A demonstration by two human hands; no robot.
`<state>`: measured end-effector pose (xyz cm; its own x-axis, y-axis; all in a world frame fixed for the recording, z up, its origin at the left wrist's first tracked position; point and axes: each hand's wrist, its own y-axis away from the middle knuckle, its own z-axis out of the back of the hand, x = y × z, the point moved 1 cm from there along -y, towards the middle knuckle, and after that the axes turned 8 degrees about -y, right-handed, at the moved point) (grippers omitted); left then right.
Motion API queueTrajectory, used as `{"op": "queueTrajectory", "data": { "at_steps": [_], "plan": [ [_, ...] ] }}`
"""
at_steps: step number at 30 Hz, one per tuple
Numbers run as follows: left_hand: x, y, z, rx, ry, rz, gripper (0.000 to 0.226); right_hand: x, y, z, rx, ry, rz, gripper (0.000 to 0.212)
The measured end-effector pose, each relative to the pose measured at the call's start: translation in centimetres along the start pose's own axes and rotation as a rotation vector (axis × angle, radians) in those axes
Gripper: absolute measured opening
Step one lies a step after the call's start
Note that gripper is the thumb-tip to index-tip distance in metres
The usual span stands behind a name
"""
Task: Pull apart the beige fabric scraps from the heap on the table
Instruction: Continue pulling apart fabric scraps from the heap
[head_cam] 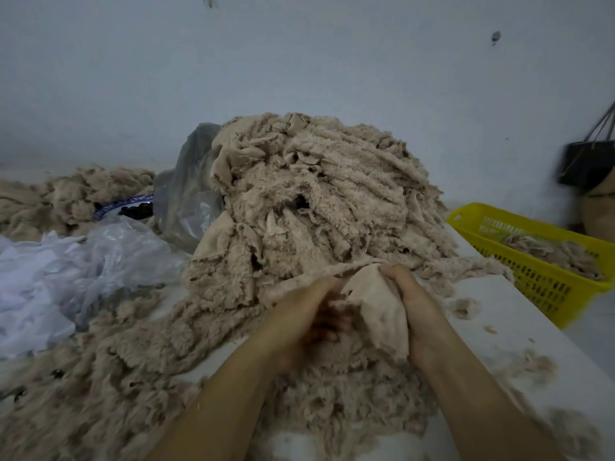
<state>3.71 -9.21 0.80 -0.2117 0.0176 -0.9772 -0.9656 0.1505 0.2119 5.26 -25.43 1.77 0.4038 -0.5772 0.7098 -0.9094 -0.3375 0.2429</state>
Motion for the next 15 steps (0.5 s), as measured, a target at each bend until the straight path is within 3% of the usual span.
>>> {"op": "queueTrajectory", "data": {
  "at_steps": [3, 8, 11, 15],
  "plan": [
    [0.5, -0.4, -0.7, 0.069, 0.037, 0.019, 0.057, -0.1, 0.0, 0.0, 0.116, -0.013, 0.023, 0.052],
    [-0.5, -0.5, 0.6, 0.031, 0.581, 0.0, 0.024, -0.9, 0.8, -0.4, 0.255, 0.312, -0.057, 0.004],
    [-1.1, -0.3, 2.2, -0.144, 0.829, -0.008, 0.007, -0.6, 0.6, -0.1, 0.142, 0.303, -0.054, 0.009],
    [-1.7, 0.4, 2.9, -0.357, 0.734, -0.106, 0.018, 0.2, 0.2, 0.8, -0.036, -0.018, 0.029, 0.022]
  ]
}}
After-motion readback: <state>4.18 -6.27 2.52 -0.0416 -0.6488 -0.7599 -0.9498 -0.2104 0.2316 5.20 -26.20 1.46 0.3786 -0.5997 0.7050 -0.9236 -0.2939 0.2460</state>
